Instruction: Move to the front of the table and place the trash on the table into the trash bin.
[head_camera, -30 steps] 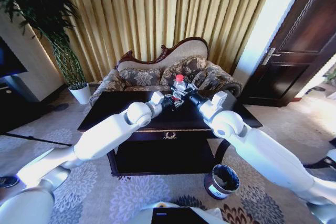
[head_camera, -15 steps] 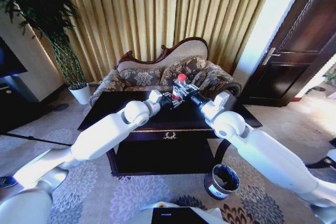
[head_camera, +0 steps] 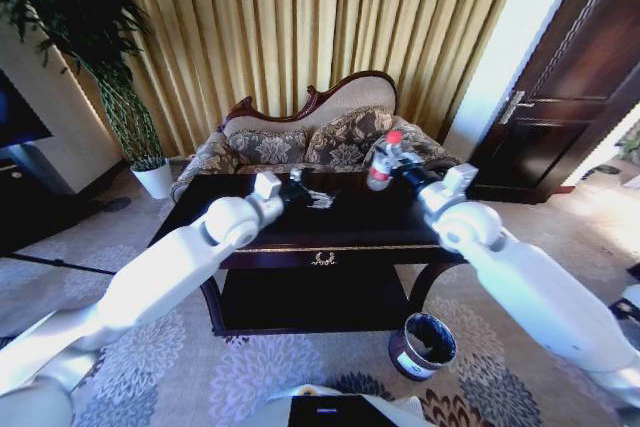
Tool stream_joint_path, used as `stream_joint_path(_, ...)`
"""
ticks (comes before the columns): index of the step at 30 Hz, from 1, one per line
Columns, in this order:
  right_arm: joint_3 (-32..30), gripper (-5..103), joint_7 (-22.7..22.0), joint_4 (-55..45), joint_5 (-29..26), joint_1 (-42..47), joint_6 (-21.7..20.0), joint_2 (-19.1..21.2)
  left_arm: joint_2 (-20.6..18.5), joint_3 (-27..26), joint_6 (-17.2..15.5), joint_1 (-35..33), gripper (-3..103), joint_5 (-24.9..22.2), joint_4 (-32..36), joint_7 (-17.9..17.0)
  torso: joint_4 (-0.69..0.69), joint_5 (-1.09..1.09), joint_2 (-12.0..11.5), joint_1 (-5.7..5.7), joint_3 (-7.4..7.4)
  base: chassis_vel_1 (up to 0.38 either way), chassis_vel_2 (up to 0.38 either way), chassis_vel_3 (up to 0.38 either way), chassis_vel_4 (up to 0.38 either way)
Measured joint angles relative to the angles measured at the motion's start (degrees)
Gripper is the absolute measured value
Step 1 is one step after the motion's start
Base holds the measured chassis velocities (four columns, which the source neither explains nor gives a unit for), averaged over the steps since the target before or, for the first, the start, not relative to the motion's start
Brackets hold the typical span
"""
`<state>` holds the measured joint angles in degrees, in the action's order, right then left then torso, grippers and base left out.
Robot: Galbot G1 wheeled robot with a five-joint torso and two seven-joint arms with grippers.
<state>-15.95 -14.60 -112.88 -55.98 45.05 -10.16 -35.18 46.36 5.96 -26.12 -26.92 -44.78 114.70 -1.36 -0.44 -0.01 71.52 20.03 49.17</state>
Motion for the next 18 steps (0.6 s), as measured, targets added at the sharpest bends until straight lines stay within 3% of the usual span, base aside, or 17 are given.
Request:
stream_joint_path(2, -0.7, 30, -0.5, 0.0, 0.0, 0.6, 0.0, 0.3, -0.4, -1.8, 0.0, -1.1, 100, 0.0, 0.2, -0.2, 0.01, 0.00, 0.0, 0.00, 0.00, 0.000, 0.000, 0.000, 0.000)
stream_joint_path(5, -4.2, 30, -4.4, -1.8, 0.0, 4.6, -0.9, 1.6, -2.2, -13.3, 0.1, -10.2, 100, -0.7, 2.4, -3.2, 0.02, -0.02, 0.0, 0.00, 0.00, 0.000, 0.000, 0.000, 0.000)
stream_joint_path(6, -4.2, 30, -4.4, -1.8, 0.0, 4.6, -0.9, 1.6, -2.2, -13.3, 0.1, -10.2, 100, -0.7, 2.4, -3.2, 0.02, -0.02, 0.0, 0.00, 0.00, 0.000, 0.000, 0.000, 0.000)
stream_joint_path(9, -7.0, 30, -8.9, -4.3, 0.0, 9.2, -2.8, 2.4, -2.3, -24.3, 0.0, -18.3, 100, -2.2, 4.4, -8.0, 0.02, -0.02, 0.0, 0.00, 0.00, 0.000, 0.000, 0.000, 0.000)
stream_joint_path(10, -7.0, 30, -8.9, -4.3, 0.0, 9.2, -2.8, 2.4, -2.3, -24.3, 0.0, -18.3, 100, -2.2, 4.4, -8.0, 0.02, -0.02, 0.0, 0.00, 0.00, 0.000, 0.000, 0.000, 0.000)
stream_joint_path(13, -10.8, 29, -13.1, -7.1, -0.3, 15.1, -4.3, 2.7, -1.1, -38.8, 0.0, -28.7, 100, -2.4, 6.6, -9.4, -0.01, 0.00, 0.0, 0.00, -0.01, 0.000, 0.000, 0.000, 0.000)
stream_joint_path(15, -11.7, 29, -13.8, -7.5, -0.4, 16.3, -4.5, 2.7, -0.7, -41.5, 0.0, -31.2, 100, -2.4, 7.0, -9.5, -0.01, -0.01, 0.0, 0.00, 0.00, 0.000, 0.000, 0.000, 0.000)
stream_joint_path(18, -15.6, 29, -15.6, -9.3, -0.7, 20.7, -5.3, 2.3, 1.8, -52.9, 0.3, -41.9, 100, -2.5, 9.2, -9.3, 0.03, -0.02, 0.0, 0.00, 0.00, 0.000, 0.000, 0.000, 0.000)
